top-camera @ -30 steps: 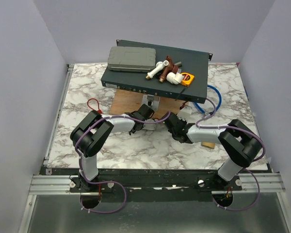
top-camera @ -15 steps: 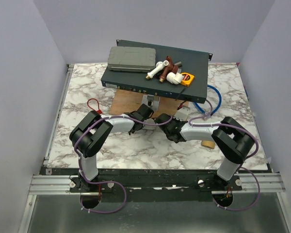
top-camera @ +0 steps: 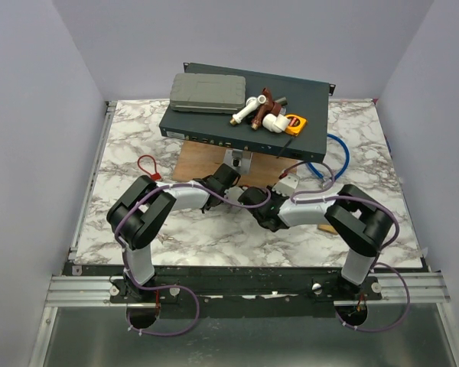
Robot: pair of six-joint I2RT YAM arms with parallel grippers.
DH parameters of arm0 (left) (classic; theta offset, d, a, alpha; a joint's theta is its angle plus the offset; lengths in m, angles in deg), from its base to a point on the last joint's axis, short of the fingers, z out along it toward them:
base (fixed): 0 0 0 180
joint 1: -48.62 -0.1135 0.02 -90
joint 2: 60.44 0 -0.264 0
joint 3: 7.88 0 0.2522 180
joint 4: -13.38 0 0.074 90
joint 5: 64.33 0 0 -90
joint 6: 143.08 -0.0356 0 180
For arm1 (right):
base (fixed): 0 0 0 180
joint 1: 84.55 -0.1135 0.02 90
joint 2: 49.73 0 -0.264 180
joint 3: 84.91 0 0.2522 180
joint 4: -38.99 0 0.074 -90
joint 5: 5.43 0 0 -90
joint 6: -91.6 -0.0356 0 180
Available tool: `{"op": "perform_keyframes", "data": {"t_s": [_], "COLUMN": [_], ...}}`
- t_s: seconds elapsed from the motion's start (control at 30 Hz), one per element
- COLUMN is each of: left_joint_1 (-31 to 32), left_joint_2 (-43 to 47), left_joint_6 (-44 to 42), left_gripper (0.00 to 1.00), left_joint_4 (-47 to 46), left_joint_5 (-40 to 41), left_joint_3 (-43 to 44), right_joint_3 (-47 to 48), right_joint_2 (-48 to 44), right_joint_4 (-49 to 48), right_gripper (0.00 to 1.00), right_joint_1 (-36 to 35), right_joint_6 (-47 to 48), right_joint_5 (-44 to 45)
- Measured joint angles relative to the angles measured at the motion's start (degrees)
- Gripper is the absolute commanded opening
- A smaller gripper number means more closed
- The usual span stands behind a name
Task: Unlock with the key
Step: Move the distractor to the center of the board.
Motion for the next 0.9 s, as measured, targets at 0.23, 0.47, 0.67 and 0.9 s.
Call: {"op": "perform_keyframes", "data": {"t_s": [0.23, 0.47, 0.67, 0.9], "left_joint_1": [0.00, 0.00, -0.50, -0.13], "left_joint_2": [-0.02, -0.57, -1.99, -2.64], "left_joint_6": [-0.13, -0.24, 1.38, 3.54], "left_gripper": [0.00, 0.00, 0.00, 0.00], "left_joint_4": [0.00, 1.14, 4.00, 4.35], "left_joint_5": [-0.04, 0.02, -1.44, -4.83], "left_joint_3": [0.00, 0.98, 4.42, 6.54], "right_joint_3": [3.37, 5.62, 6.60, 0.83], "right_joint_2": [3.52, 5.27, 8.31, 10.54], "right_joint_4": [4.66, 7.41, 3.32, -16.65], "right_gripper": [0.01, 0.01, 0.01, 0.01], "right_joint_1": [-1.55, -1.55, 0.68, 5.57], "right_joint_6": [-1.46, -1.57, -1.27, -0.66], "right_joint_5": [4.70, 5.84, 9.64, 15.04]}}
